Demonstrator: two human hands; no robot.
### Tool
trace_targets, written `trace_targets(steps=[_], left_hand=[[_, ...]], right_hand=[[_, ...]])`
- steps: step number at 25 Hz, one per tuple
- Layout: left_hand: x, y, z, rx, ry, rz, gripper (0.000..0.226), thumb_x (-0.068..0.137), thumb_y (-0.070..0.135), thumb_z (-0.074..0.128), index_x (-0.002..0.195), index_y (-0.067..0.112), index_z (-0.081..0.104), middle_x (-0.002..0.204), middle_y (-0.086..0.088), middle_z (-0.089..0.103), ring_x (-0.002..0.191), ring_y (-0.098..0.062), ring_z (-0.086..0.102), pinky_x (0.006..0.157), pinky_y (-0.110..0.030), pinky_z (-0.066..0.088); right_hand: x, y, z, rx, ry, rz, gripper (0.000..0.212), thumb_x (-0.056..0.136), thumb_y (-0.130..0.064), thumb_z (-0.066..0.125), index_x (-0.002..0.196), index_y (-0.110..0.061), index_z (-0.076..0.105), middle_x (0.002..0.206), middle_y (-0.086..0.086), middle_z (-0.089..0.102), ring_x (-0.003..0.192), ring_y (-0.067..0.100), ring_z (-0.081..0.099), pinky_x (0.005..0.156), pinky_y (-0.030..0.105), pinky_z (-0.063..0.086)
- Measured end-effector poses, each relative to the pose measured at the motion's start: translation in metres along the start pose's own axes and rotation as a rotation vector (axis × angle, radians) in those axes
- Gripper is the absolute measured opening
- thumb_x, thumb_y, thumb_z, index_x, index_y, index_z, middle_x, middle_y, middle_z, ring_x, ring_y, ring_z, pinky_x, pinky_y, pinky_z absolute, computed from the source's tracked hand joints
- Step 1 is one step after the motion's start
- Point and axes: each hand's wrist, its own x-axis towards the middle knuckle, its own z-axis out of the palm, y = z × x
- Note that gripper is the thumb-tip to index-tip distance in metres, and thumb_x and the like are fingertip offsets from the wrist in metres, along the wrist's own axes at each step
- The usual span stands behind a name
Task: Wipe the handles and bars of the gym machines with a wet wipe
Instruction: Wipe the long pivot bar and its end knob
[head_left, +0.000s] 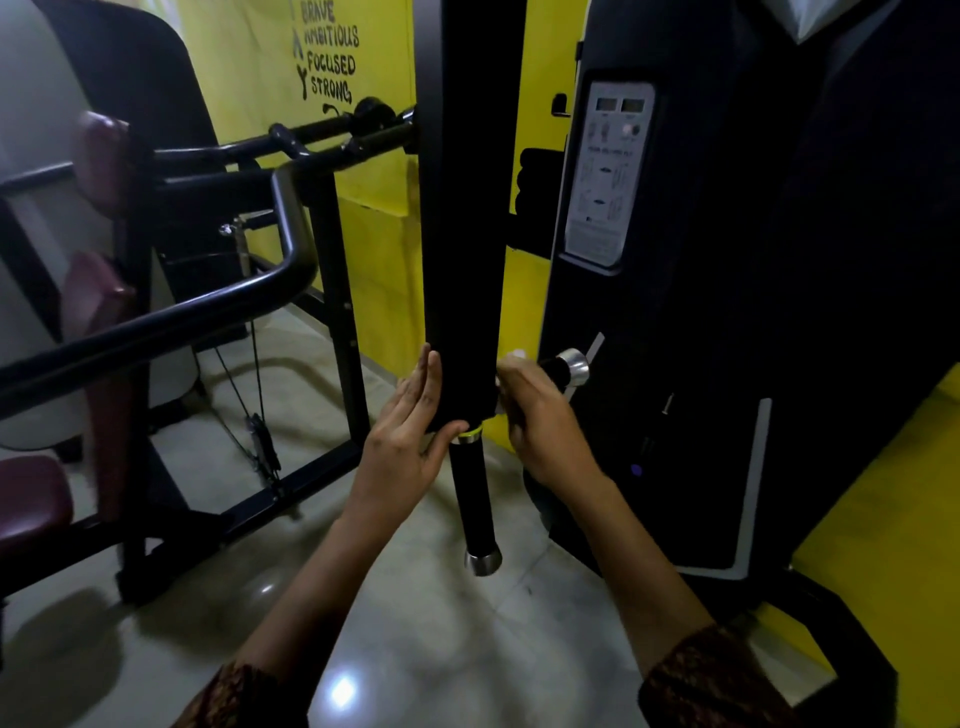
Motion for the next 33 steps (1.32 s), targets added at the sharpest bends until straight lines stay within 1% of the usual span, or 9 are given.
trace_targets(steps=[3, 8, 10, 16, 22, 26, 28, 30, 33], left_hand=[[-0.001, 0.000, -0.004, -0.008, -0.009, -0.003, 0.079, 0.087, 0.027, 0.055, 0.148, 0.023, 0.005, 0.146, -0.013, 0.028, 0.134, -0.014, 0.028, 0.111, -0.016, 0.022], [-0.001, 0.004, 0.002, -0.018, -0.009, -0.038, 0.080, 0.086, 0.026, 0.054, 0.148, 0.026, 0.003, 0.145, -0.017, 0.033, 0.130, -0.021, 0.036, 0.110, -0.018, 0.025], [-0.001, 0.003, 0.002, -0.015, 0.014, -0.043, 0.078, 0.086, 0.027, 0.054, 0.148, 0.025, 0.006, 0.144, -0.017, 0.034, 0.131, -0.021, 0.036, 0.110, -0.017, 0.025], [-0.001, 0.004, 0.001, -0.045, 0.015, -0.062, 0.078, 0.085, 0.027, 0.056, 0.148, 0.025, 0.010, 0.146, -0.010, 0.030, 0.133, -0.015, 0.033, 0.110, -0.019, 0.028], [-0.001, 0.005, 0.002, -0.033, 0.007, -0.082, 0.079, 0.085, 0.028, 0.056, 0.148, 0.026, 0.009, 0.145, -0.009, 0.031, 0.134, -0.002, 0.028, 0.109, -0.013, 0.025], [-0.002, 0.005, 0.002, -0.033, 0.025, -0.089, 0.078, 0.084, 0.028, 0.057, 0.147, 0.024, 0.012, 0.146, -0.007, 0.031, 0.133, 0.007, 0.026, 0.108, -0.011, 0.026], [0.000, 0.004, 0.003, -0.033, 0.025, -0.081, 0.078, 0.084, 0.029, 0.057, 0.147, 0.025, 0.012, 0.145, -0.006, 0.031, 0.132, 0.001, 0.030, 0.108, -0.012, 0.027], [0.000, 0.005, 0.003, -0.029, 0.009, -0.092, 0.078, 0.084, 0.031, 0.056, 0.147, 0.029, 0.010, 0.146, -0.006, 0.030, 0.129, -0.006, 0.034, 0.107, -0.012, 0.028], [-0.002, 0.007, 0.002, -0.042, 0.005, -0.128, 0.077, 0.084, 0.034, 0.055, 0.146, 0.034, 0.009, 0.145, -0.006, 0.031, 0.126, -0.006, 0.035, 0.105, -0.009, 0.027]], right_hand=[[-0.006, 0.031, -0.020, -0.166, 0.015, -0.084, 0.046, 0.080, 0.016, 0.045, 0.123, 0.004, 0.055, 0.128, 0.019, 0.055, 0.123, 0.023, 0.042, 0.108, 0.020, 0.025], [-0.008, 0.033, -0.011, -0.164, 0.291, 0.187, 0.044, 0.082, 0.017, 0.044, 0.123, 0.004, 0.055, 0.128, 0.022, 0.054, 0.128, 0.030, 0.042, 0.113, 0.023, 0.023], [-0.014, 0.016, 0.006, -0.071, 0.245, 0.117, 0.050, 0.077, 0.021, 0.043, 0.123, 0.004, 0.055, 0.133, 0.020, 0.050, 0.131, 0.028, 0.039, 0.113, 0.016, 0.017], [-0.025, 0.043, -0.016, -0.217, 0.119, -0.109, 0.073, 0.065, 0.033, 0.049, 0.131, -0.001, 0.049, 0.140, 0.011, 0.043, 0.135, 0.019, 0.032, 0.113, 0.032, 0.027], [-0.038, 0.037, 0.007, -0.227, 0.325, 0.216, 0.064, 0.065, 0.033, 0.053, 0.123, 0.006, 0.052, 0.133, 0.019, 0.049, 0.127, 0.031, 0.043, 0.113, 0.015, 0.016], [-0.053, 0.018, -0.007, -0.084, 0.355, 0.140, 0.058, 0.069, 0.026, 0.051, 0.122, 0.004, 0.055, 0.124, 0.021, 0.058, 0.108, 0.027, 0.060, 0.100, 0.031, 0.044], [-0.039, 0.010, -0.024, -0.010, 0.426, 0.158, 0.057, 0.076, 0.022, 0.047, 0.130, 0.003, 0.048, 0.133, 0.021, 0.051, 0.117, 0.021, 0.052, 0.103, 0.025, 0.041], [-0.014, 0.009, -0.033, 0.027, 0.324, 0.218, 0.050, 0.085, 0.013, 0.043, 0.133, -0.001, 0.047, 0.141, 0.017, 0.042, 0.132, 0.021, 0.036, 0.109, 0.011, 0.023], [0.004, 0.012, -0.020, 0.012, 0.081, 0.247, 0.042, 0.083, 0.015, 0.040, 0.118, 0.004, 0.059, 0.128, 0.022, 0.054, 0.130, 0.035, 0.039, 0.107, 0.020, 0.020]])
